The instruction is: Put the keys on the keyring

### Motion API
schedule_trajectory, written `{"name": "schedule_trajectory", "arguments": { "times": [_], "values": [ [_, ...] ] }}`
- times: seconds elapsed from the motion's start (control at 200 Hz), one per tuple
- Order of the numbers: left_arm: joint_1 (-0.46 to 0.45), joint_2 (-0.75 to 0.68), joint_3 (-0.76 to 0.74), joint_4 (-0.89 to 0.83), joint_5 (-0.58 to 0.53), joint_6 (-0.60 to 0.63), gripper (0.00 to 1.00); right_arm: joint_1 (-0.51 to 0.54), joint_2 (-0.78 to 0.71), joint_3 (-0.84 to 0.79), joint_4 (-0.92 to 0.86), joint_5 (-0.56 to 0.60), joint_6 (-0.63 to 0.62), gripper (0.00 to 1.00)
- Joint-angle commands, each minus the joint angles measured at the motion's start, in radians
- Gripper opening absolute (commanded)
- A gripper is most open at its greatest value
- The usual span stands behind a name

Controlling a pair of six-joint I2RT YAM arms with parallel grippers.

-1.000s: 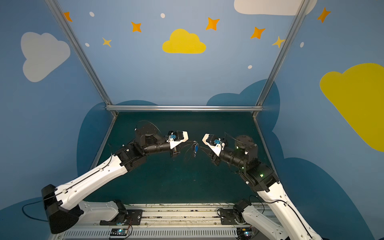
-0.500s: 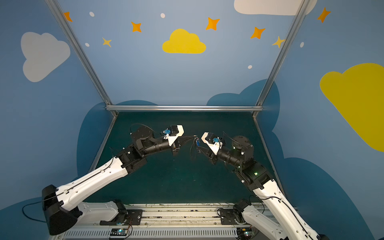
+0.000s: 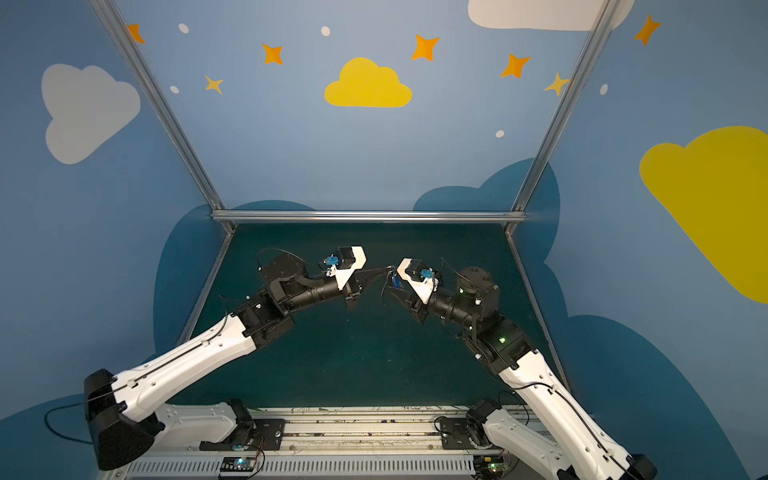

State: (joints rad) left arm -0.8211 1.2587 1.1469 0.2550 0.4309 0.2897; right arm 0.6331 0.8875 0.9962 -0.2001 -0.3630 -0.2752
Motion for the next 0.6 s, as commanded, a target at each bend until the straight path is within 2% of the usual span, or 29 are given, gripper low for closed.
{"name": "schedule_trajectory", "arguments": {
  "times": [0.0, 0.14, 0.17, 0.411, 0.596],
  "values": [
    [-0.005, -0.007, 0.009, 0.044, -0.007, -0.006, 0.03, 0.01, 0.011, 0.008, 0.009, 0.031, -0.021, 0.34],
    [-0.004, -0.007, 0.014, 0.03, -0.02, 0.008, 0.03, 0.013, 0.001, 0.005, 0.002, 0.048, -0.023, 0.23],
    [-0.003, -0.007, 0.015, 0.025, -0.026, 0.011, 0.04, 0.013, -0.004, 0.004, -0.002, 0.05, -0.058, 0.21],
    [-0.003, -0.008, 0.025, -0.029, -0.048, 0.054, 0.03, 0.013, -0.033, 0.013, -0.059, 0.09, -0.105, 0.05],
    [-0.003, -0.011, 0.028, -0.064, -0.048, 0.079, 0.03, 0.014, -0.034, 0.034, -0.099, 0.126, -0.146, 0.02]
  ]
}}
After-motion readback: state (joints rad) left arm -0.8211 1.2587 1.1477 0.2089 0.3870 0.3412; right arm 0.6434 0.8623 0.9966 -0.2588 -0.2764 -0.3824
